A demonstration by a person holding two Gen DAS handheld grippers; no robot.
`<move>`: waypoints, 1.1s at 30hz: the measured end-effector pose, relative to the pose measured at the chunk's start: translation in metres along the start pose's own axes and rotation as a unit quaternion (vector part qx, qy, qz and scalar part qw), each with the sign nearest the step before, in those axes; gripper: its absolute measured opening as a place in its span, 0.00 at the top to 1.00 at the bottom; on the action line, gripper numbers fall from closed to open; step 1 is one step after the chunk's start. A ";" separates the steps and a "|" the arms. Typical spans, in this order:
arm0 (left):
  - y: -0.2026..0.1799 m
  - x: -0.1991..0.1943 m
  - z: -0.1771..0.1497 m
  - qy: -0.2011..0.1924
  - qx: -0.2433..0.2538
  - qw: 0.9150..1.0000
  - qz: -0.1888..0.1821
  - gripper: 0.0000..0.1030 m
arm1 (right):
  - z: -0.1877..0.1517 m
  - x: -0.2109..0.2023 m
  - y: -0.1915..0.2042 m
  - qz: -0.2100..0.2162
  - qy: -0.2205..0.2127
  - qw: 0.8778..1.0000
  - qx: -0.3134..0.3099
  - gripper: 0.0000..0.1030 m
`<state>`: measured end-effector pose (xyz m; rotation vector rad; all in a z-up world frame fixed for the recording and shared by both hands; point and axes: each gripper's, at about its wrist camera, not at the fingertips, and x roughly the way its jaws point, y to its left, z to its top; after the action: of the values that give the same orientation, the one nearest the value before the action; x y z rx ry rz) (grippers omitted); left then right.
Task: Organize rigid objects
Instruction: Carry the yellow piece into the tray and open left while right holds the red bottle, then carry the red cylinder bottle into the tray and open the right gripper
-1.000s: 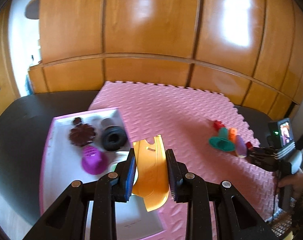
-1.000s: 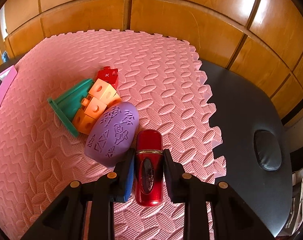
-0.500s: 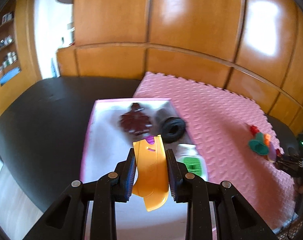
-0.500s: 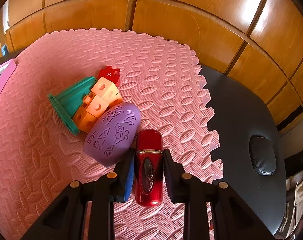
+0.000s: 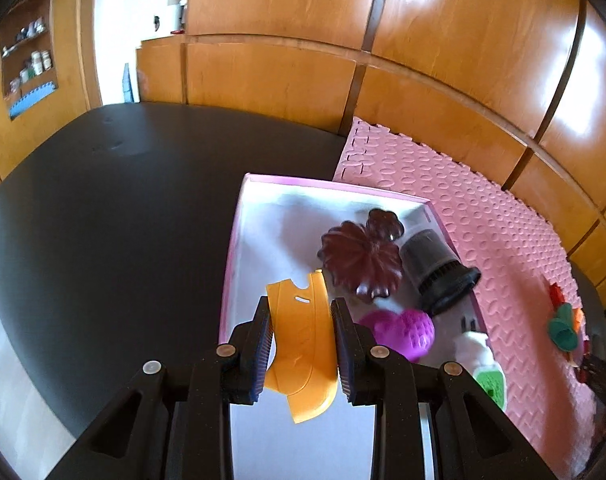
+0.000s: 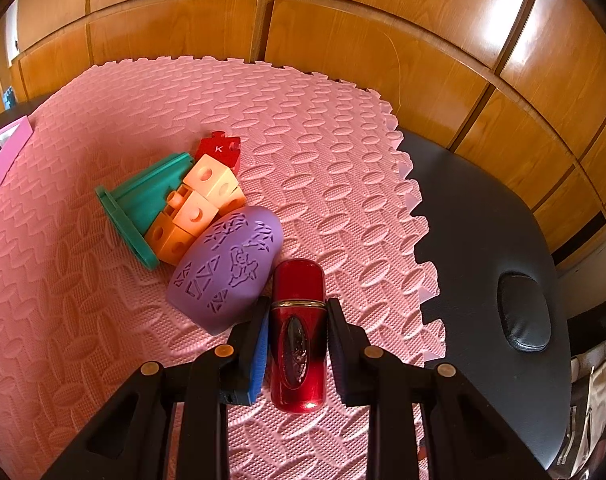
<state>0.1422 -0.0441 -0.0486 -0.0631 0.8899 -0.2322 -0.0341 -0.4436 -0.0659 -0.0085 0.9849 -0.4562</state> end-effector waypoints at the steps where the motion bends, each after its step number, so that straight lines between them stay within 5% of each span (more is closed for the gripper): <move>1: -0.003 0.006 0.003 -0.003 0.006 1.000 0.008 0.72 | 0.000 0.000 0.000 0.000 0.000 1.000 0.000 0.75; 7: -0.001 0.032 0.016 0.026 -0.009 0.999 0.017 0.72 | 0.000 0.000 0.000 0.002 0.000 1.000 0.003 0.75; 9: -0.002 0.029 0.018 0.018 -0.007 1.000 0.018 0.61 | 0.000 0.000 -0.001 0.003 0.001 1.000 0.003 0.75; 33: -0.033 -0.072 -0.047 -0.055 0.033 0.998 0.017 0.50 | 0.000 0.000 0.003 -0.011 -0.003 1.000 -0.009 0.75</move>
<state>0.0559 -0.0582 -0.0184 0.0011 0.7719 -0.2244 -0.0330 -0.4411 -0.0669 -0.0376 0.9846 -0.4669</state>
